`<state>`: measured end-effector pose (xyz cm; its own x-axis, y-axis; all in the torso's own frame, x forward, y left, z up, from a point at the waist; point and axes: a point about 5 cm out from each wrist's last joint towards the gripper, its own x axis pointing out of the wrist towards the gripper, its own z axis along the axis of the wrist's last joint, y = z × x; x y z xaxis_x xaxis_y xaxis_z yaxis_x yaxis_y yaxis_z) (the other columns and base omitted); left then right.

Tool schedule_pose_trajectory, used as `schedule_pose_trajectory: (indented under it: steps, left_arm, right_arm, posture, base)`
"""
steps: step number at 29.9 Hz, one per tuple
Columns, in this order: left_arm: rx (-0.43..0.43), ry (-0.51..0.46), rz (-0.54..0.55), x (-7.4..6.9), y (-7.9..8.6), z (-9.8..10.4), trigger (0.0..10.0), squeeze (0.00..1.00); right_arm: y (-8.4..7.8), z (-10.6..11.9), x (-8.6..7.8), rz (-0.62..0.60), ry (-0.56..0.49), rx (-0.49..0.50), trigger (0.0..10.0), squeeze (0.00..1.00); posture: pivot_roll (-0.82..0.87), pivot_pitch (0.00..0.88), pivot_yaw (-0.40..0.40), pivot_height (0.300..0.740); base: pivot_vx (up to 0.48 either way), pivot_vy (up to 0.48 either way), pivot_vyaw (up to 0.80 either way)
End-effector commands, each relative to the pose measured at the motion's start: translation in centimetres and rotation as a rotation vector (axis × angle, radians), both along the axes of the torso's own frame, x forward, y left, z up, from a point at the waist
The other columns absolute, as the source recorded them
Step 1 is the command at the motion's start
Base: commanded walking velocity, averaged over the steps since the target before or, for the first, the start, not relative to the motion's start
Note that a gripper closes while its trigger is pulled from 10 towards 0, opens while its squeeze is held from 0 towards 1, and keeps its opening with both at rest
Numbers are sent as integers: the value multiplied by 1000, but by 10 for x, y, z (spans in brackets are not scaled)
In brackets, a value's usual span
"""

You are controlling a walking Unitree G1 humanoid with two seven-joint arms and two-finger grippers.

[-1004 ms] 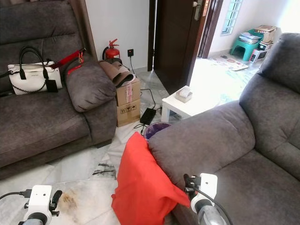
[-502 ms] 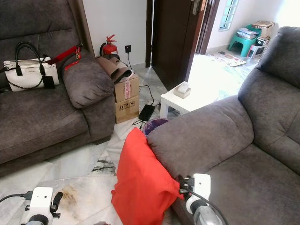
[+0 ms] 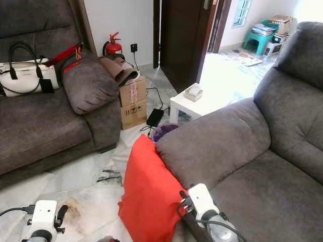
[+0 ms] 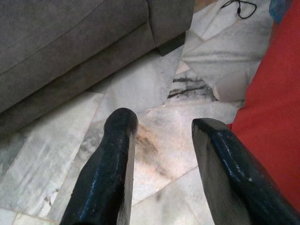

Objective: Move the pillow to the sofa from floor

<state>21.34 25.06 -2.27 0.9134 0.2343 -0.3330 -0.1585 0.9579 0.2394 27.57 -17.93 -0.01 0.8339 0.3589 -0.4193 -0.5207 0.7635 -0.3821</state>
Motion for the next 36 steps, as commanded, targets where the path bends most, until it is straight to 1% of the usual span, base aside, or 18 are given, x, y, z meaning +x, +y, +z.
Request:
schedule_pose_trajectory:
  steps: [1,3,6,7,9,14,18,22,23,26,27,29,33,36]
  left_arm:
    - [19,8,-3,-3,3,0,10000,0]
    - [21,7,-5,-3,4,0,10000,0]
    - [24,3,-8,-2,5,2,10000,0]
    - [27,1,-12,-2,5,2,10000,0]
    - [29,-3,-19,-1,5,3,10000,0]
    - [31,-24,-32,0,3,6,10000,0]
    - [36,-38,-39,-2,4,9,10000,0]
    - [44,-39,-43,-5,5,9,10000,0]
    - [50,-39,-47,-6,6,10,10000,0]
    - [50,-42,-48,-8,7,11,10000,0]
    - [54,-48,-49,-8,9,13,10000,0]
    - [55,-51,-49,-8,9,14,10000,0]
    - [71,-72,-51,-10,13,21,10000,0]
    - [83,-89,-56,-13,13,26,10000,0]
  right_arm:
    - [3,1,1,42,-15,-41,10000,1000]
    - [2,-2,-1,39,-2,-60,10000,1000]
    - [1,-9,-4,45,31,-142,10000,1000]
    - [0,-12,-6,53,45,-192,10000,1000]
    - [-1,-17,-8,59,60,-255,10000,1000]
    - [1,-17,-7,21,58,-257,10000,1000]
    - [4,-15,-2,-2,27,-272,10000,1000]
    - [7,-15,-1,-8,35,-279,10000,1000]
    - [8,-16,-1,-9,40,-304,10000,647]
    - [10,-17,-1,-9,42,-301,10000,651]
    - [13,-18,-1,4,53,-311,10000,0]
    - [14,-19,-2,10,57,-317,10000,0]
    - [17,-16,3,-5,43,-333,10000,0]
    - [21,-13,7,-4,12,-343,10000,0]
  posture:
    - [139,91,-1,636]
    - [139,93,3,636]
    - [141,99,5,636]
    - [143,112,6,636]
    - [144,118,6,636]
    - [156,138,9,636]
    - [169,153,9,636]
    - [177,163,15,636]
    - [181,166,16,636]
    - [196,172,21,636]
    - [204,177,23,636]
    - [206,178,24,636]
    - [233,191,31,636]
    - [249,205,33,636]
  base:
    - [0,0,0]
    - [0,0,0]
    - [0,0,0]
    - [0,0,0]
    - [0,0,0]
    - [0,0,0]
    - [0,0,0]
    - [0,0,0]
    - [0,0,0]
    - [0,0,0]
    - [0,0,0]
    - [0,0,0]
    - [0,0,0]
    - [0,0,0]
